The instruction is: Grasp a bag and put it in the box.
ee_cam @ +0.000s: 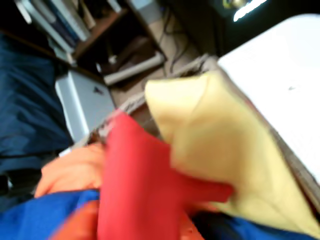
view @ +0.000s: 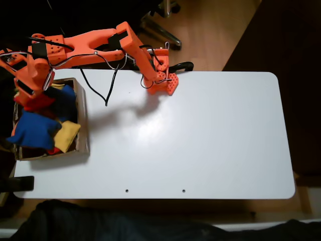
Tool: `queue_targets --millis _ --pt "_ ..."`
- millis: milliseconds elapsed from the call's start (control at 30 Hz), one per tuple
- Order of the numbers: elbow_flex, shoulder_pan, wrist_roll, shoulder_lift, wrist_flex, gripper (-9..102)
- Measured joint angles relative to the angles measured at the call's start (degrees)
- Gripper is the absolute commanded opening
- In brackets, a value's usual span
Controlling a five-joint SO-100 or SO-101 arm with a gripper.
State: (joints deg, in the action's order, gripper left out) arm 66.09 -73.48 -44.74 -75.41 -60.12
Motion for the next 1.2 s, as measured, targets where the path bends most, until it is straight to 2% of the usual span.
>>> queue_targets --millis 33,200,533,933,1200 --pt "-0.1 0.0 0.0 0.0 0.1 50" --pt "-0.1 0.0 -0.5 0.0 0.4 50" --pt "2.8 3.1 4.7 -9.4 1.2 59" --pt "4.0 11.7 14.8 -27.5 -6.9 59" --pt "6.8 17.5 15.8 -35.2 -11.6 59"
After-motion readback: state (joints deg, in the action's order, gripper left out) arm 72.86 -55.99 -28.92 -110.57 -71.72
